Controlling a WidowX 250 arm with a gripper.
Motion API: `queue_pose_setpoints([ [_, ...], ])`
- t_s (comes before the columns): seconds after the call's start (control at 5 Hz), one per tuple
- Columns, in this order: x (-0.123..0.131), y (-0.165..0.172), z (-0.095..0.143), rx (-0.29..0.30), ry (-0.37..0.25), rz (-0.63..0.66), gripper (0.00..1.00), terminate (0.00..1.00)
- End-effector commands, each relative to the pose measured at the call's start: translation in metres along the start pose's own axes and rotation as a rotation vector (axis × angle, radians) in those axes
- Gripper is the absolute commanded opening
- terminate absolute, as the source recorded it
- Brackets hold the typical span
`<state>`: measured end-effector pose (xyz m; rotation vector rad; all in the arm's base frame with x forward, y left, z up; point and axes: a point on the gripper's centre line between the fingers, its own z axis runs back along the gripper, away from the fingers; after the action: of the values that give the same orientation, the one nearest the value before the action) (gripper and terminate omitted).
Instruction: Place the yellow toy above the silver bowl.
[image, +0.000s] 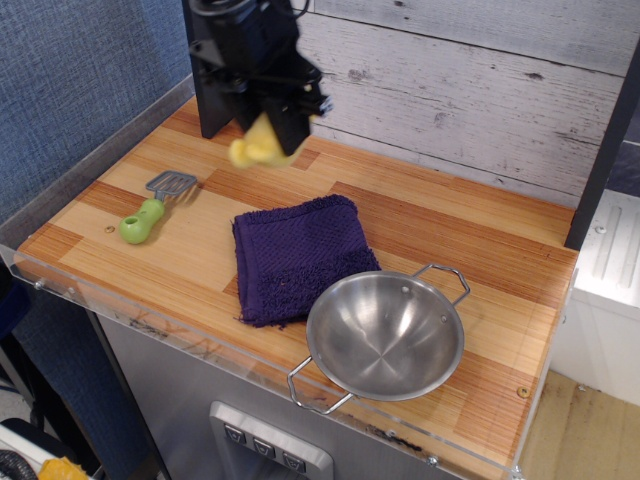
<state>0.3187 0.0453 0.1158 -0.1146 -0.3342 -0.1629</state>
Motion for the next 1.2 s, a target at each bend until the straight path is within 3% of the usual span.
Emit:
queue_pose_setpoints([
  [0.0,0.041,-0.047,0.005,-0.091,-0.107,-0.223,0.0,0.0],
  [0.2,0.054,-0.068,-0.009,-0.141,-0.109,-0.263,0.0,0.0],
  [0.4,0.056,-0.079,-0.025,-0.154,-0.083,-0.286,0.0,0.0],
  [1.0,0.035,-0.087,-0.082,-0.131,-0.027,-0.368,0.0,0.0],
])
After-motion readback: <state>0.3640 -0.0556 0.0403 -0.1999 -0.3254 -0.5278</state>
